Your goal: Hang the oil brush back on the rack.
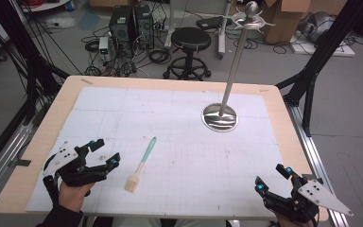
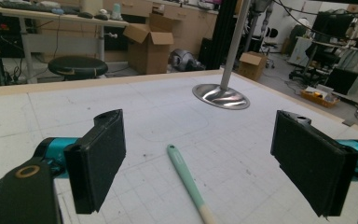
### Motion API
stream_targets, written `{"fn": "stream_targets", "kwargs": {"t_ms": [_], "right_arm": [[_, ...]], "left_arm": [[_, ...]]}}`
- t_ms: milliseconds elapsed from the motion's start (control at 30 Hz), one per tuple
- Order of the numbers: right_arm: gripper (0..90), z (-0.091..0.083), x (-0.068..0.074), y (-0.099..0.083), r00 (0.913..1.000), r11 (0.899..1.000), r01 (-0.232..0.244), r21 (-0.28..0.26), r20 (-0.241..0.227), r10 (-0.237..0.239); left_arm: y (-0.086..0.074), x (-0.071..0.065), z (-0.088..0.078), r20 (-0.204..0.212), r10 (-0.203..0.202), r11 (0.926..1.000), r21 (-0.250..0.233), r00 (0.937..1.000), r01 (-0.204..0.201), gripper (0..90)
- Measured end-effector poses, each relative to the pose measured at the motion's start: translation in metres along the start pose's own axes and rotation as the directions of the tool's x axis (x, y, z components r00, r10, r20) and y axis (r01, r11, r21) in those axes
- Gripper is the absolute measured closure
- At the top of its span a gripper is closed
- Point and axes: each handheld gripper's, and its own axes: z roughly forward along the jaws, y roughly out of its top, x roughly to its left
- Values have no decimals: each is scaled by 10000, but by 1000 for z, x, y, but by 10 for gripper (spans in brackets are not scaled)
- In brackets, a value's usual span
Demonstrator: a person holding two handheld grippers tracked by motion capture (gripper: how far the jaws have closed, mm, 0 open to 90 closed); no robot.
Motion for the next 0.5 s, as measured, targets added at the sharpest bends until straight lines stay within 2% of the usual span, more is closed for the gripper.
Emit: {"fn": "stream_targets", "kwargs": {"t_ms": [167, 500], "right_arm": [[172, 0, -1, -1, 9999, 9999, -104, -24, 43, 104], [173, 4, 1, 0, 9999, 10000, 10, 69, -126, -10]], "left_arm": [[-1, -1, 2, 28, 21, 10000, 74, 10000, -21, 181], [-3, -3, 12, -97, -172, 9968, 781, 9998, 179, 181]]}}
